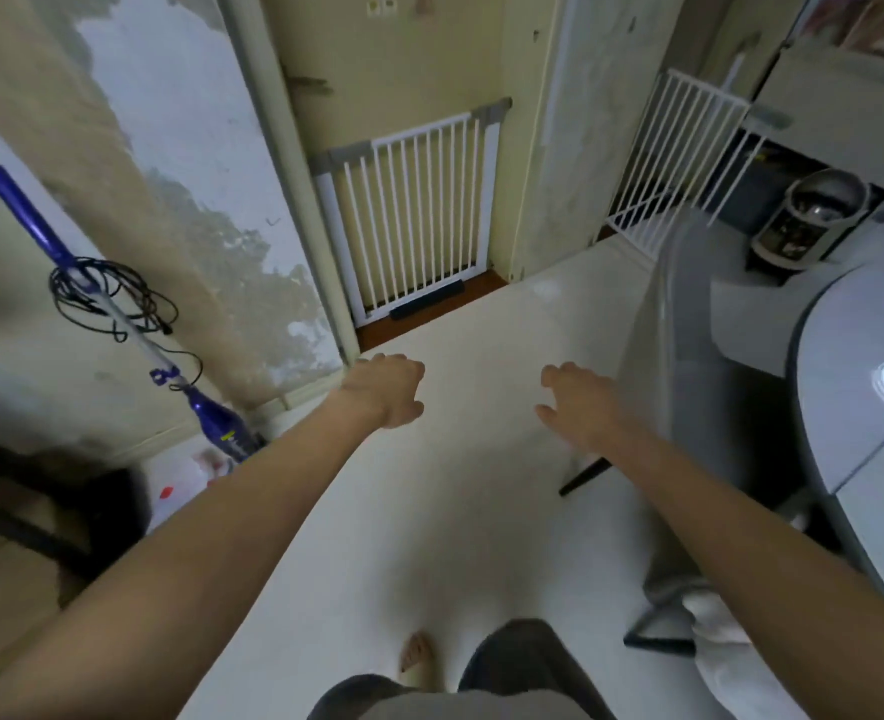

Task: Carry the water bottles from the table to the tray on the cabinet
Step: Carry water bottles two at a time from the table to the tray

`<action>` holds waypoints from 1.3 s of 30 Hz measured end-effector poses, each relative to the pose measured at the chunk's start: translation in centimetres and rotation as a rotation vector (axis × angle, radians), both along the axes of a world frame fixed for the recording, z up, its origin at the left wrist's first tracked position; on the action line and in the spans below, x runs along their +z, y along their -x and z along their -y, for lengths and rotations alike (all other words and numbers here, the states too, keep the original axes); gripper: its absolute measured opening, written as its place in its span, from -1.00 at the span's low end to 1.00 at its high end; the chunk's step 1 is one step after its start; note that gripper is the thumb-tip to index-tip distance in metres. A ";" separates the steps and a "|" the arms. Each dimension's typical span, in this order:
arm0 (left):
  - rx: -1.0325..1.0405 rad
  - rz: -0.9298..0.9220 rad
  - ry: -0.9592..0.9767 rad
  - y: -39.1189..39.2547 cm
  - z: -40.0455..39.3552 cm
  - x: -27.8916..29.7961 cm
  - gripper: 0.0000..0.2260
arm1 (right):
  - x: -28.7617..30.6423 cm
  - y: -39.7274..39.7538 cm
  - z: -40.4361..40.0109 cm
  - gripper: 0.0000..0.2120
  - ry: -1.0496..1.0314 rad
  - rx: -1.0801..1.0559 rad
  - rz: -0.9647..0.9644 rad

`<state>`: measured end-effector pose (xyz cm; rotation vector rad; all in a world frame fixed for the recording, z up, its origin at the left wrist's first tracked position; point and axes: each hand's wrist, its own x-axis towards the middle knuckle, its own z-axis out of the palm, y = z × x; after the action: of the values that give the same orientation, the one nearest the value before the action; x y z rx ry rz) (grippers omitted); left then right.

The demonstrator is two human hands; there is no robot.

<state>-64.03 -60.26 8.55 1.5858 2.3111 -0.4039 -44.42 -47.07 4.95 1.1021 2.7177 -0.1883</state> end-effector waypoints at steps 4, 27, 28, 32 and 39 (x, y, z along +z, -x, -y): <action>-0.096 0.064 -0.001 4.7 -11.0 0.0 -0.56 | 0.0 3.8 -8.5 -0.61 0.010 -0.087 -0.008; -0.527 0.081 -0.035 17.9 -79.0 -3.1 -0.60 | -2.3 15.2 -66.6 -0.61 0.029 -0.485 -0.041; -0.567 0.075 -0.031 17.7 -82.1 -3.1 -0.60 | -2.2 14.9 -68.8 -0.62 0.034 -0.532 -0.044; -0.751 0.030 0.002 16.0 -93.5 -2.5 -0.60 | -1.9 12.6 -75.8 -0.62 0.056 -0.732 -0.054; -1.070 0.022 0.061 6.0 -109.0 -3.5 -0.60 | -2.7 3.7 -83.6 -0.62 0.048 -1.110 -0.048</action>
<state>-70.00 48.71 5.05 2.6351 1.2089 -0.6490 -48.10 36.52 2.23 2.4449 1.7944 -0.4192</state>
